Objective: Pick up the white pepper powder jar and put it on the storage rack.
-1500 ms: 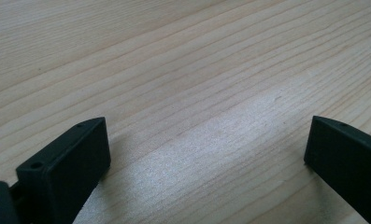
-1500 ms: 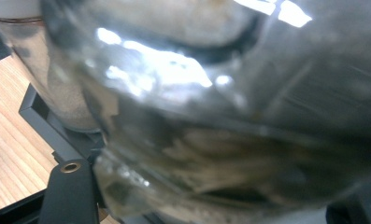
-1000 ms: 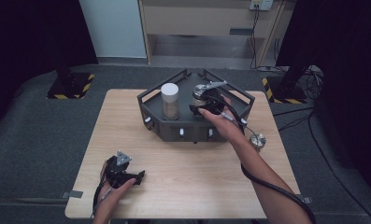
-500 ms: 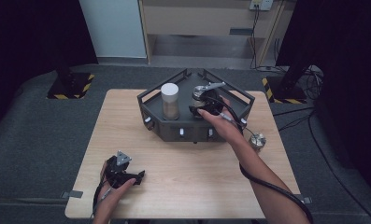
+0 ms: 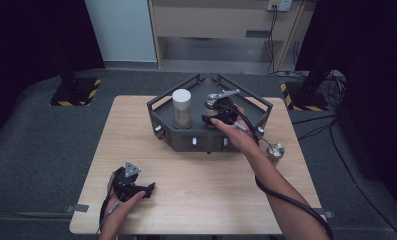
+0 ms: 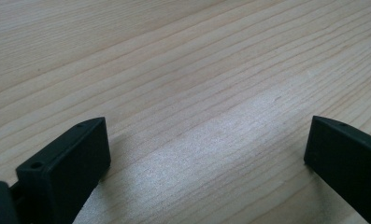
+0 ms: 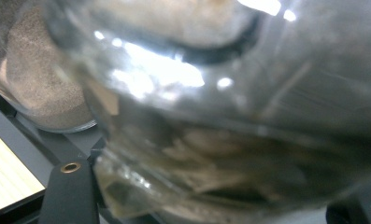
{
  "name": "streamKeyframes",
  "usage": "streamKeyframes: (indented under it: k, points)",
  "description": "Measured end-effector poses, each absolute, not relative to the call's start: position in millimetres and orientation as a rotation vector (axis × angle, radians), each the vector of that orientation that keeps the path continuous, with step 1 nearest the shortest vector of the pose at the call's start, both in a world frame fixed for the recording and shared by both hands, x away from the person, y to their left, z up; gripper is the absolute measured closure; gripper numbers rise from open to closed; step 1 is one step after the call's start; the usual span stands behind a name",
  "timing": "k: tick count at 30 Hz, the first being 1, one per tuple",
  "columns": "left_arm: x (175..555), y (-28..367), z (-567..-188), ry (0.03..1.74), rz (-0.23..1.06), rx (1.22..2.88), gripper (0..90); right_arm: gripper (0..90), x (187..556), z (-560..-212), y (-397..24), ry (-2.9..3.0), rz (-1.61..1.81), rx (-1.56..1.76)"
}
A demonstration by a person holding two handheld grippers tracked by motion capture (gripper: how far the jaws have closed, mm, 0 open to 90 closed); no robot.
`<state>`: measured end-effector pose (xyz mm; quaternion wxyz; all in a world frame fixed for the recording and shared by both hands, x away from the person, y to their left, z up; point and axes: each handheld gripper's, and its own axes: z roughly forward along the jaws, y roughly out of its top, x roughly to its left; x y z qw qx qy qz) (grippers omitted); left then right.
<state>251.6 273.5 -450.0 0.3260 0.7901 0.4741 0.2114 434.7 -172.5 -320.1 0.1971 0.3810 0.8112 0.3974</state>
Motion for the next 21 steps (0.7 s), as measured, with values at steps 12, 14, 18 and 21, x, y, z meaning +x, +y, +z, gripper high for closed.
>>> streamKeyframes:
  k: [12, 14, 18, 21]
  points:
    - [252.0, 273.6, -450.0, 1.24, 0.554, 2.072, 0.0, 30.8, 436.3, -324.2, -170.2, 2.285, 1.106, 1.076]
    - [252.1, 273.7, -449.9, 1.24, 0.554, 2.073, 0.0, 30.8, 436.6, -324.1, -170.2, 2.286, 1.106, 1.079]
    - [252.1, 273.6, -450.0, 1.24, 0.554, 2.073, 0.0, 30.8, 436.5, -325.1, -171.0, 2.284, 1.112, 1.078]
    - [252.0, 273.6, -450.0, 1.24, 0.554, 2.072, 0.0, 30.7, 435.5, -326.0, -171.0, 2.28, 1.113, 1.075]
